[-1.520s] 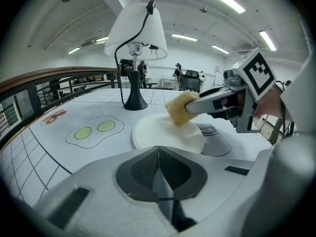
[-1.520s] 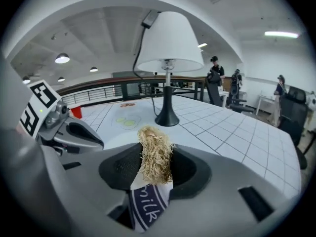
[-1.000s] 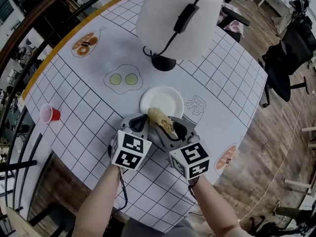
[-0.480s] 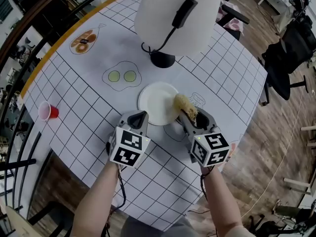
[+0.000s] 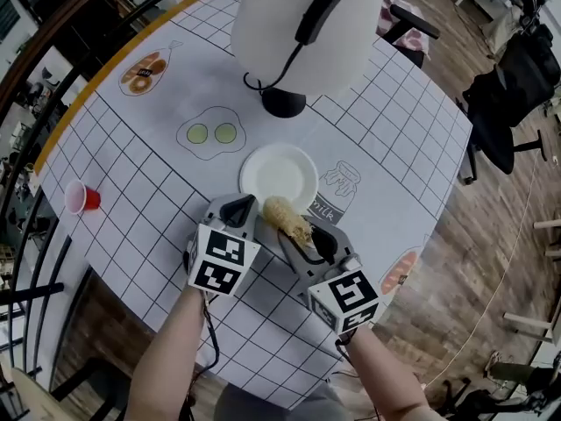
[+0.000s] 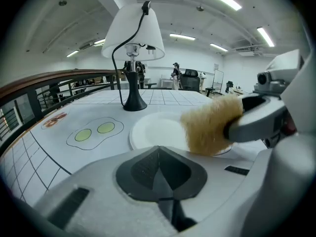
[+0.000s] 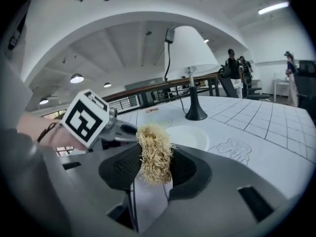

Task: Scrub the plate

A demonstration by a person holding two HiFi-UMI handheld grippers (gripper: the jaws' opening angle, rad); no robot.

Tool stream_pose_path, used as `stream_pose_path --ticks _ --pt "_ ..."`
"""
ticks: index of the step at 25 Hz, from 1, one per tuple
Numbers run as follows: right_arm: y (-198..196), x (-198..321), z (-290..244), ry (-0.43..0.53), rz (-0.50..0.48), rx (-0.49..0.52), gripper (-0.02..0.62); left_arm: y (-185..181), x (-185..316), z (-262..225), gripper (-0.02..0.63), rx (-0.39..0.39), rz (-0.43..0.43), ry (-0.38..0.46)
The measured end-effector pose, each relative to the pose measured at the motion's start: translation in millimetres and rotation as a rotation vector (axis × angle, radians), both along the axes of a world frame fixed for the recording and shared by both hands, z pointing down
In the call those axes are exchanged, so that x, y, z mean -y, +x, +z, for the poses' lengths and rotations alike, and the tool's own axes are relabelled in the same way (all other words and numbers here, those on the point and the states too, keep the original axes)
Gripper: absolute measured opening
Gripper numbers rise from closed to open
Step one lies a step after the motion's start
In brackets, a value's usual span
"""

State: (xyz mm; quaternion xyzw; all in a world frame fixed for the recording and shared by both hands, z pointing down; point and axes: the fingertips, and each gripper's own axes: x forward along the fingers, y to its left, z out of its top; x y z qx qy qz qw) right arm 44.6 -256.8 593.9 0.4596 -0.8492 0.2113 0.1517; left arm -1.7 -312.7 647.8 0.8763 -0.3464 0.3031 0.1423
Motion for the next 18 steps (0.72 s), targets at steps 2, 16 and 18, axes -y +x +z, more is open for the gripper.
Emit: stream_pose_path --ticks 2,16,18 --pt "-10.1 -6.8 15.6 -0.039 -0.032 -0.016 0.156 0.0 -1.4 1.5 0.014 0.006 0.0 -0.008" --pt "73.3 8.6 17.5 -0.022 0.141 -0.03 0.156 5.1 -4.4 4.5 0.014 0.05 0.051 0.006" --pt "101.9 13.3 16.3 0.01 0.216 -0.065 0.156 5.8 -3.2 5.9 0.014 0.059 0.048 0.003"
